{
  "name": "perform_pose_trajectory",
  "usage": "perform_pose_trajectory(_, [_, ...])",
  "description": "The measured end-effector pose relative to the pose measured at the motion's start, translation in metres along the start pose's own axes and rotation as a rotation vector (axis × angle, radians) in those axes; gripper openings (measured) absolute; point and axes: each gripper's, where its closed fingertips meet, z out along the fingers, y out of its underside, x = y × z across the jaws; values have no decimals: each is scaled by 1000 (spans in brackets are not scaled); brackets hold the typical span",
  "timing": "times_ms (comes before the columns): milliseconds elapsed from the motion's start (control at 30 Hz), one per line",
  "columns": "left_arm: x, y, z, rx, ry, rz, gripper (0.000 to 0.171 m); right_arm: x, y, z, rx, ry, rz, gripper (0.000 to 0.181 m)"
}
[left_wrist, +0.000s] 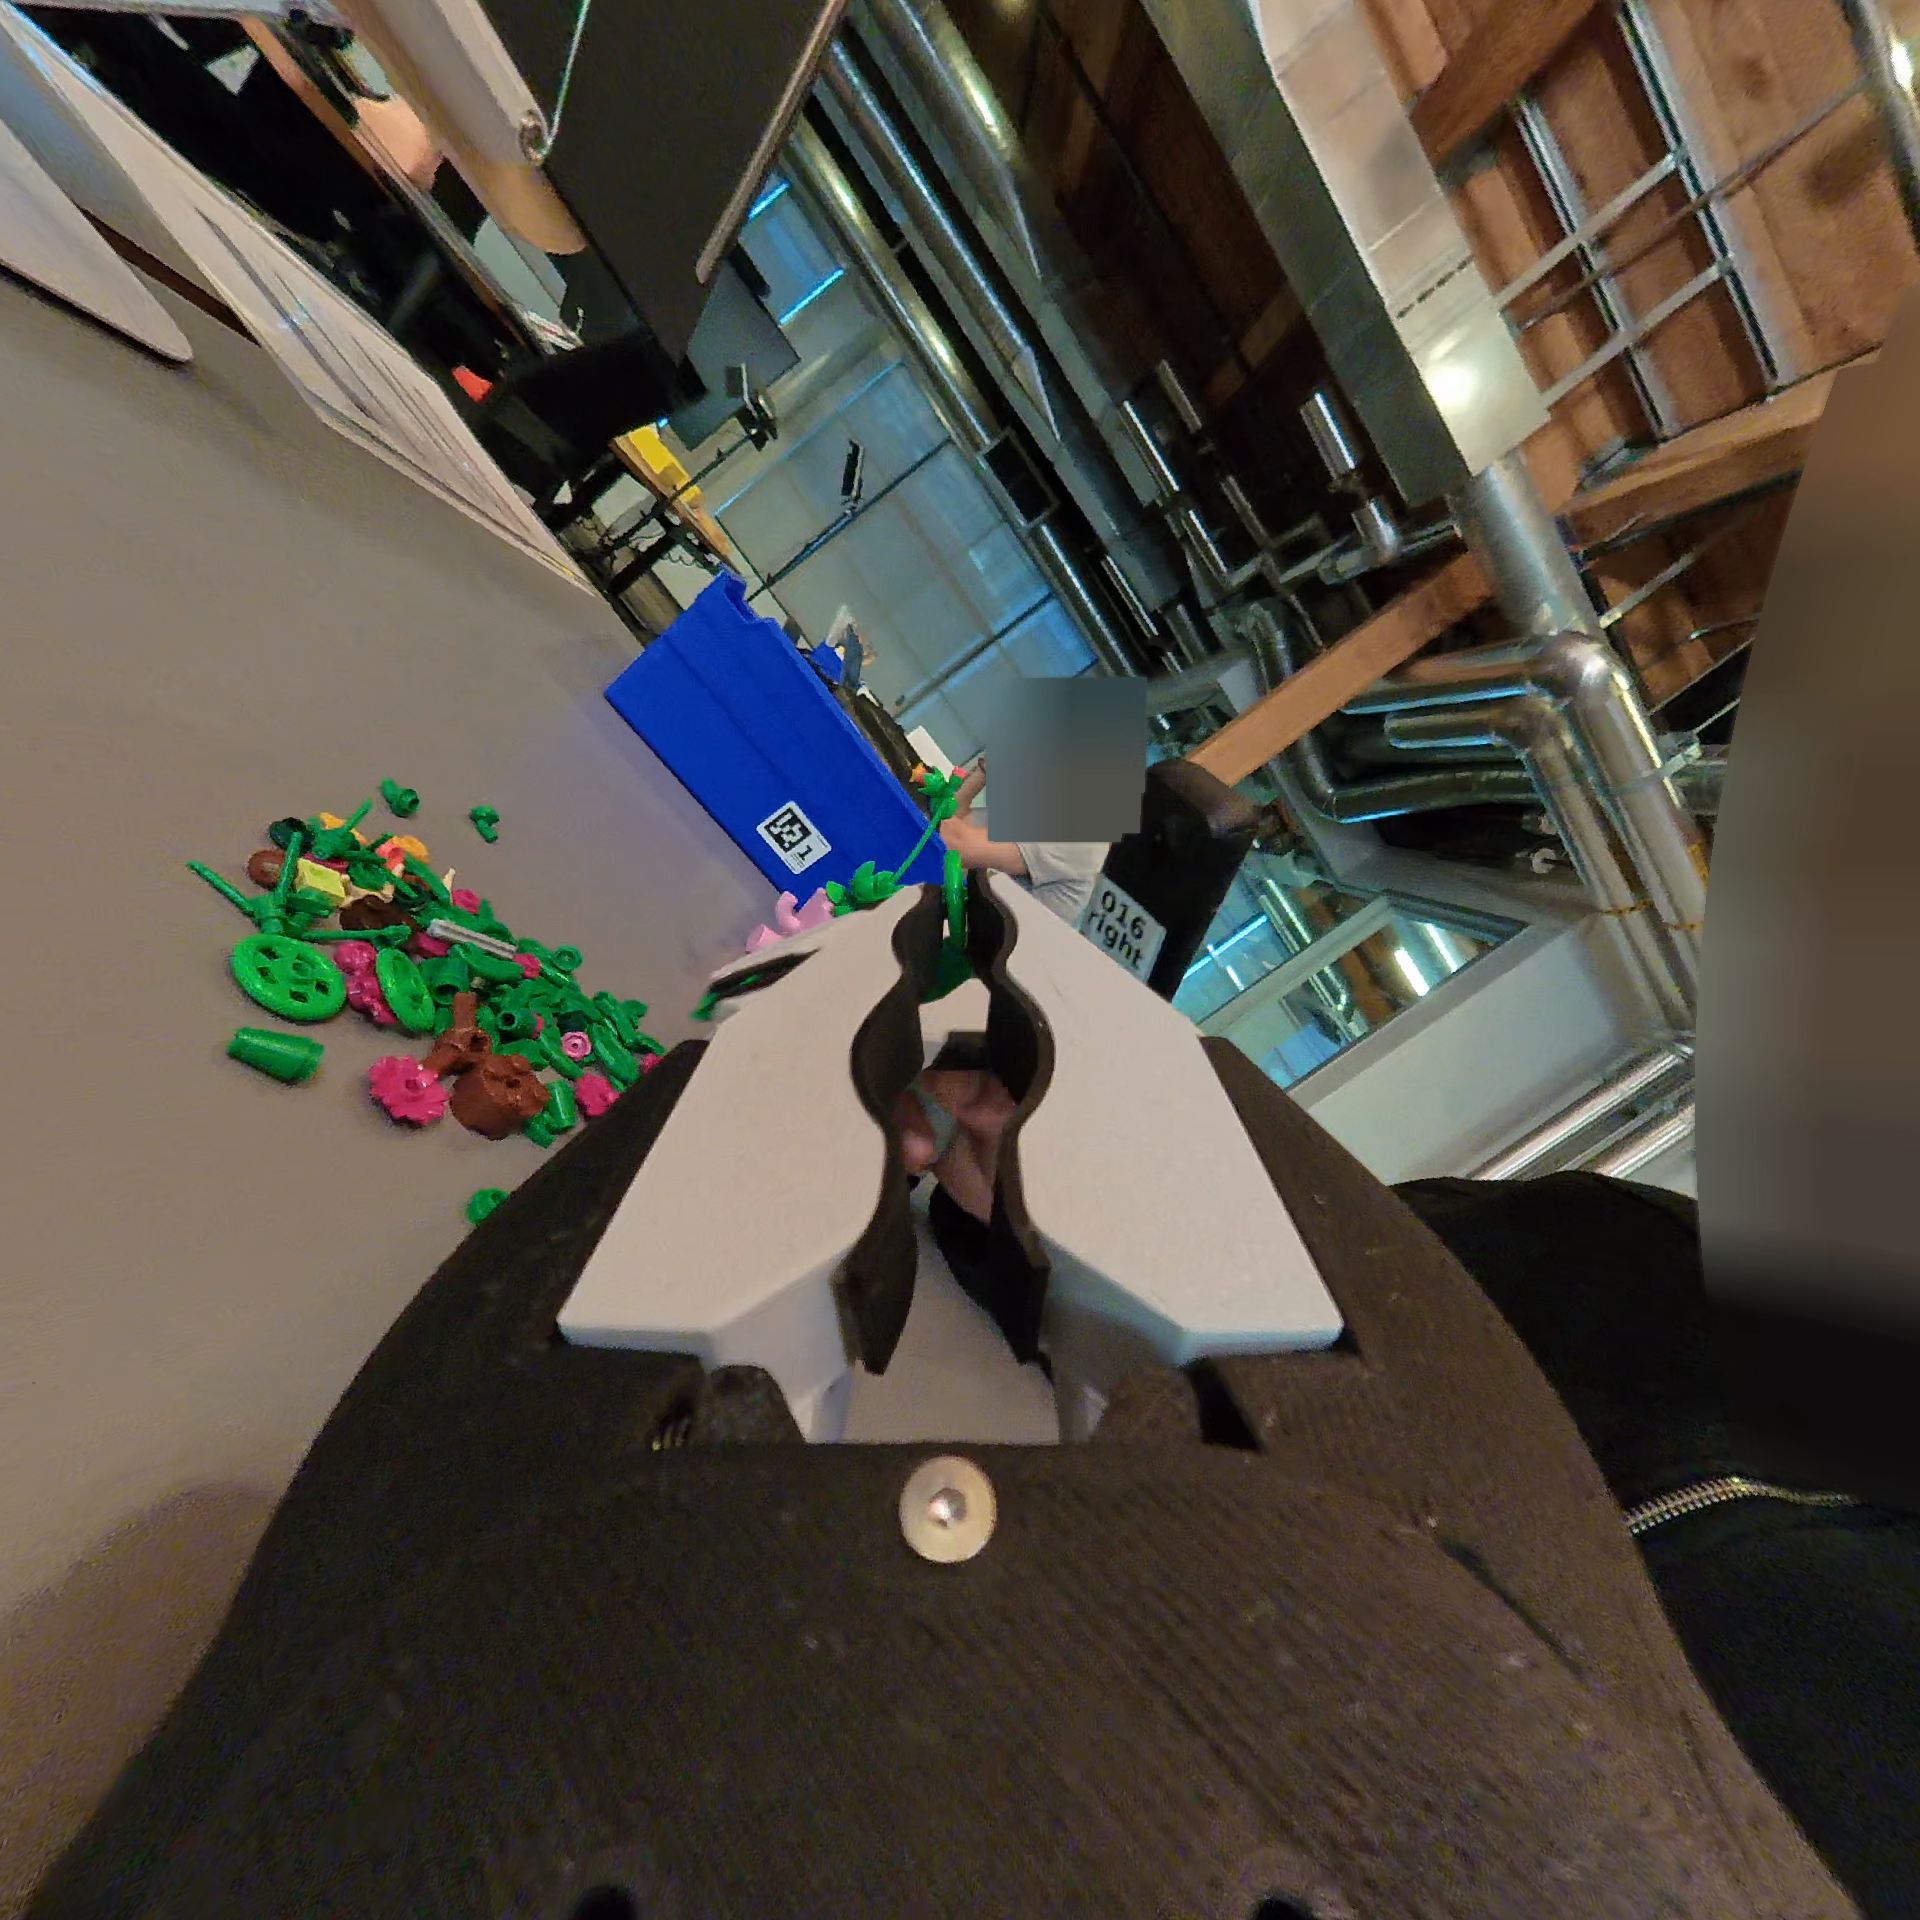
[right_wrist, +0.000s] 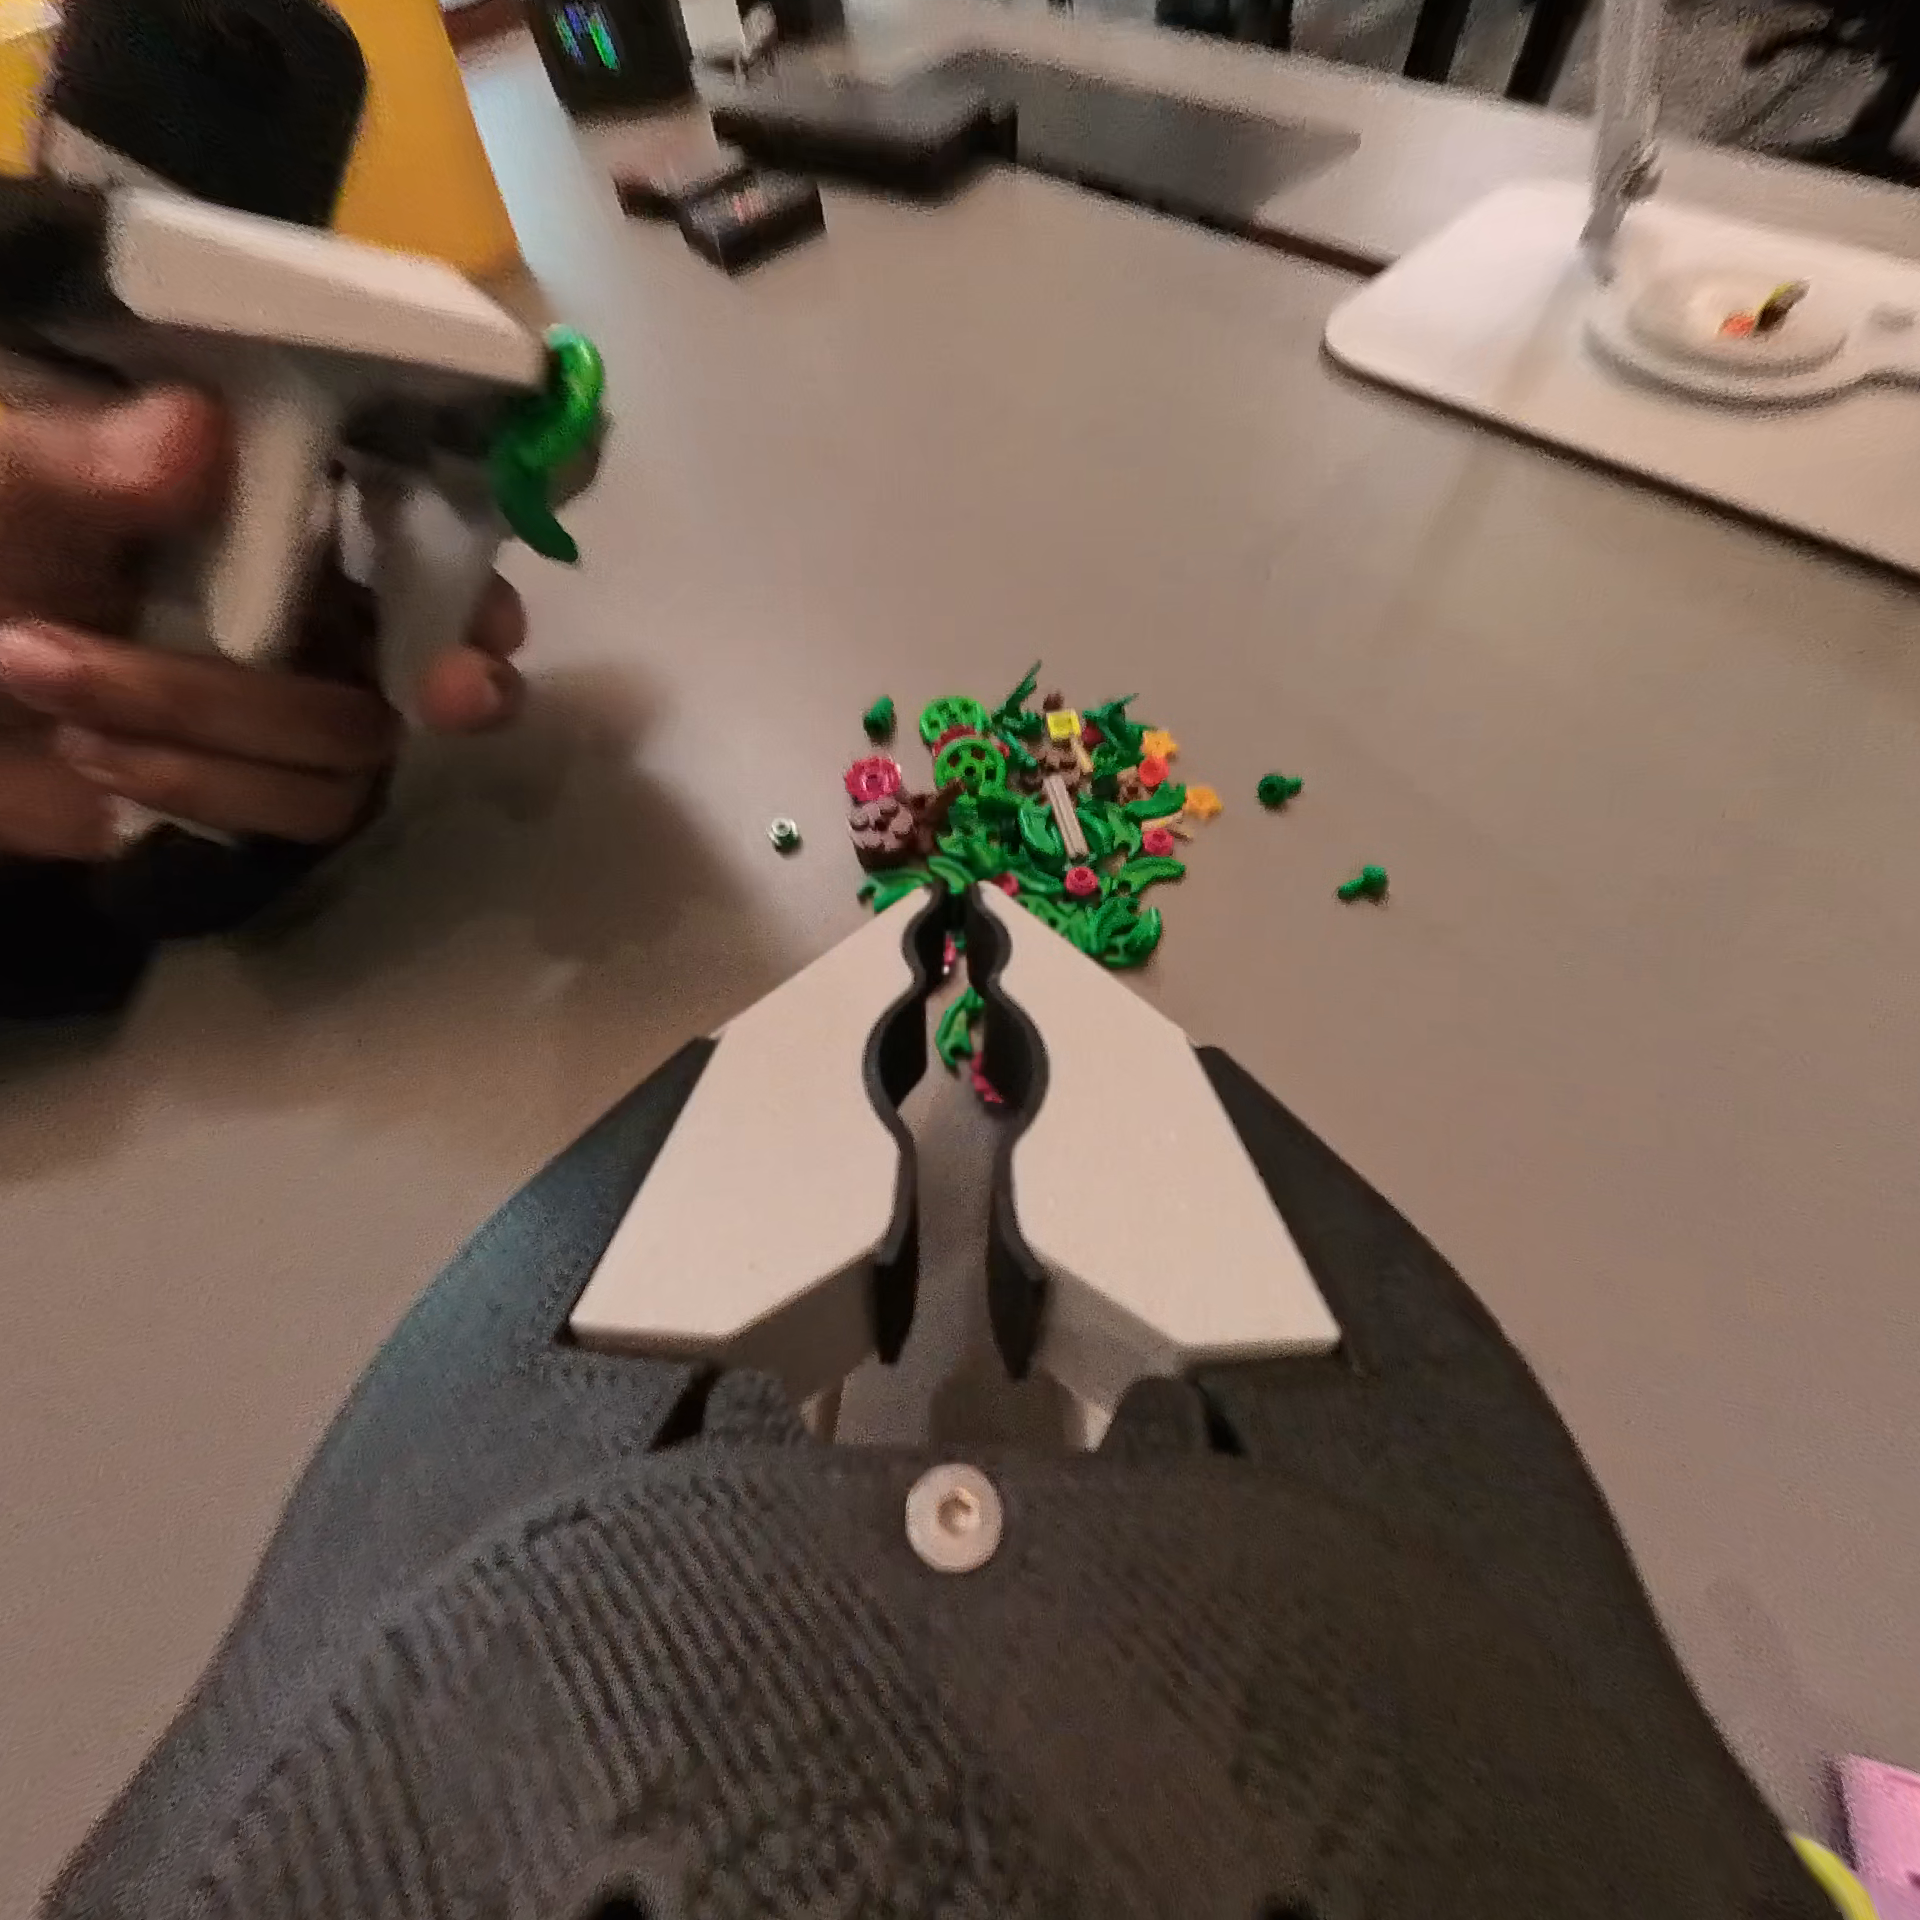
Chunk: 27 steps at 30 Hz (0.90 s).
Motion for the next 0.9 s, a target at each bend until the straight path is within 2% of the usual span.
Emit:
perform_pose_trajectory(67, [0,0,0,3,5,-15,0,3,8,7,-52,43,-31,1])
perform_pose_trajectory(167, [-2,3,1,-12,-3,-15,0,7,10,10,-71,74,-65,16])
perform_pose_trajectory(267, [-4,3,1,-7,-12,-24,0,3,3,5,-20,46,-68,21])
perform_pose_trajectory(433, [-6,2,1,12,-10,-29,1,-26,-32,-13,187,-88,-106,31])
perform_pose_trajectory(533, [0,10,7,-3,27,-22,0,-49,-33,-10,195,-213,-42,38])
perform_pose_trajectory(600, [4,15,12,-9,50,-21,0,-54,-37,-10,215,-231,-13,38])
perform_pose_trajectory(667, [5,19,16,-1,58,-27,0,-51,-43,-13,249,-186,-44,36])
perform_pose_trajectory(800, [8,22,19,-6,78,-51,1,-44,-47,-20,250,-18,-245,19])
perform_pose_trajectory(833, [7,20,18,7,78,-57,1,-41,-48,-23,255,27,-288,5])
perform_pose_trajectory(900, [7,20,16,-6,84,-64,1,-37,-57,-32,307,108,-353,1])
